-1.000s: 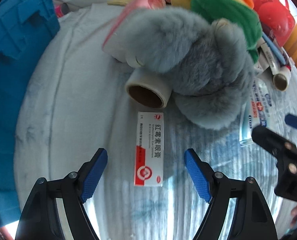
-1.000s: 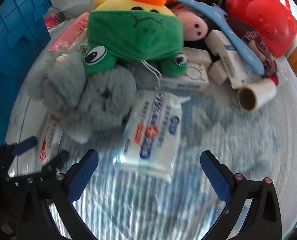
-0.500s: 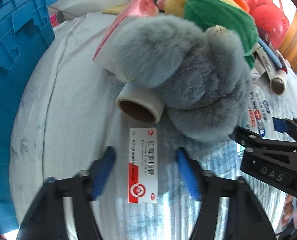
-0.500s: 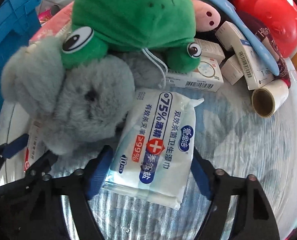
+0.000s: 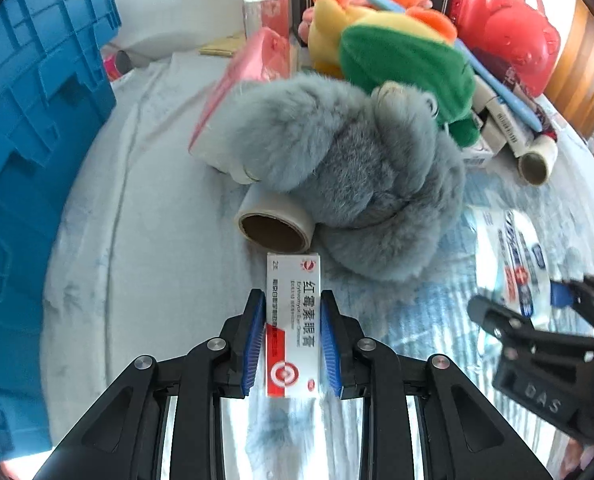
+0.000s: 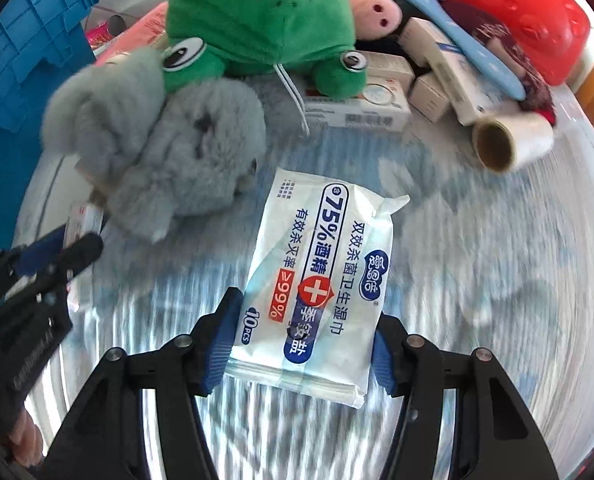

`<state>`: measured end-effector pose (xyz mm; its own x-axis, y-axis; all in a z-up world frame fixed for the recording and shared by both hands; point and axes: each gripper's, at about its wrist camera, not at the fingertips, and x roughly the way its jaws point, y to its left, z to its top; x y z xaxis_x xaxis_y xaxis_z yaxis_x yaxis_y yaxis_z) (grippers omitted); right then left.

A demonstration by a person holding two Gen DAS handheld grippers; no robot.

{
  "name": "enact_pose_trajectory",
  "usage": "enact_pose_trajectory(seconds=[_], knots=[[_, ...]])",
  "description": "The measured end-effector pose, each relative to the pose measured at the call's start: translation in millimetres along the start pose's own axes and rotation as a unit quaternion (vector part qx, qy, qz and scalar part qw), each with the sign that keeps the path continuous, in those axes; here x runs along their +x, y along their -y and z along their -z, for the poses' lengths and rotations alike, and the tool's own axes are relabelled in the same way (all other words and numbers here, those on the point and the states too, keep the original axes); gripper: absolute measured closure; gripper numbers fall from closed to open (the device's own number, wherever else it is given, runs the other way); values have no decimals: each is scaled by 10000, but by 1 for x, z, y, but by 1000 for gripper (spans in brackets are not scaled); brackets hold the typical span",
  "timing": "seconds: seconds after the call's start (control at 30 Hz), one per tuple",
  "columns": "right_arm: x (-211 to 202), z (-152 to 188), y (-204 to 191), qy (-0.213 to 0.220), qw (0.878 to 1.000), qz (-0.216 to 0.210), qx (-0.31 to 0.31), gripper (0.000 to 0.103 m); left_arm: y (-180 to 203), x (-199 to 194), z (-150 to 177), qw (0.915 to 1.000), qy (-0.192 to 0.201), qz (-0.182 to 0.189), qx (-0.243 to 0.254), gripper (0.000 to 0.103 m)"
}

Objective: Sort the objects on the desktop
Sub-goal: 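Lift the ointment box and wet-wipe pack and carry them over the crate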

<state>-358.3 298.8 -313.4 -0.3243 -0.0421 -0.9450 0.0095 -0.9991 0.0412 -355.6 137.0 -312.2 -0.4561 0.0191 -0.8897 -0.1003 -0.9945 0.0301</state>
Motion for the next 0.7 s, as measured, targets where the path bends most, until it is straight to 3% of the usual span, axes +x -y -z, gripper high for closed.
enact_pose_trajectory(seconds=[0.27,0.7], knots=[[-48,21,-9,340,9994,-51,-22,46,-3,-32,18,9998,150,95,87,78],[-123,57,-40,1099,9927,-194,-453,46,-8,-117,38,9965,839,-37,-41,78]])
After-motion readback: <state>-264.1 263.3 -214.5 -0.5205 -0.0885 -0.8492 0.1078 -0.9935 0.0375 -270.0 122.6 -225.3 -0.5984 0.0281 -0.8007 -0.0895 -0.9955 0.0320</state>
